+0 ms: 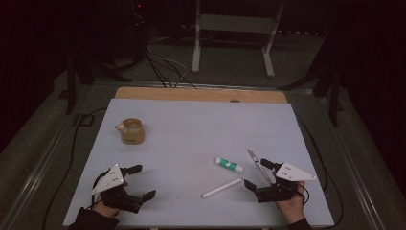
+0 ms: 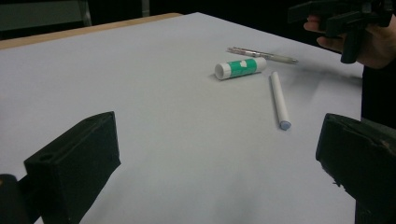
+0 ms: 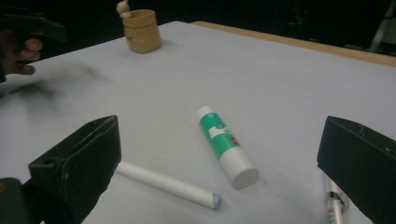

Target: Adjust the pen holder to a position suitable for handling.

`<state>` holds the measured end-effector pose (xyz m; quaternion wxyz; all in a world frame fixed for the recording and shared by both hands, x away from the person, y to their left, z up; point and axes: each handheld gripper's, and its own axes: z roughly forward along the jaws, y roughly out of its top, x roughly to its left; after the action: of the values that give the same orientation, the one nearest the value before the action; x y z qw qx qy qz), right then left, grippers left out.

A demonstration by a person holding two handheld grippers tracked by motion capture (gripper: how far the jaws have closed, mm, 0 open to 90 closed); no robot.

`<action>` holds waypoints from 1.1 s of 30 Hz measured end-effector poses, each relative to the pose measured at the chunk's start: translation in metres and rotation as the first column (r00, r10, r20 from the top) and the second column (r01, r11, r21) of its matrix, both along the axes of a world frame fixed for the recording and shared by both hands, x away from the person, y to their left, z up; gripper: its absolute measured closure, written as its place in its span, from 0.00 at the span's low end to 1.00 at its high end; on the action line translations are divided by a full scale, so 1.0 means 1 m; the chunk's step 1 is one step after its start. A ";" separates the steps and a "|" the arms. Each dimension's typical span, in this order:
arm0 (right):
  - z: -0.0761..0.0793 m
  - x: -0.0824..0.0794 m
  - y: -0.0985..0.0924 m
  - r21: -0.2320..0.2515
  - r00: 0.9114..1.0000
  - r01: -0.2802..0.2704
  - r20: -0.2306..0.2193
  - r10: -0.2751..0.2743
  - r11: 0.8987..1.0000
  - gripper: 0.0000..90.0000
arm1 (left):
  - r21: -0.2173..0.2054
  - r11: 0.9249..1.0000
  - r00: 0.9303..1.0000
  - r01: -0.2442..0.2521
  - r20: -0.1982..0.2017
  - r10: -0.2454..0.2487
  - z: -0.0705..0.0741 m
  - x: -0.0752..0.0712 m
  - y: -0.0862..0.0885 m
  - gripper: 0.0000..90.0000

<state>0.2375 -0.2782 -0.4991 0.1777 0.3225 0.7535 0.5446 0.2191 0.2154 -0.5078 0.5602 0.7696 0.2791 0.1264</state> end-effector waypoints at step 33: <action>0.012 -0.002 0.010 0.055 0.999 -0.028 0.034 0.026 0.998 0.00 | -0.067 0.997 0.998 0.031 0.062 -0.027 0.053 0.037 -0.006 0.00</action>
<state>0.2350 -0.2685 -0.4873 0.1737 0.3081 0.7393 0.5730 0.2562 0.2090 -0.4553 0.5962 0.7498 0.2549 0.1319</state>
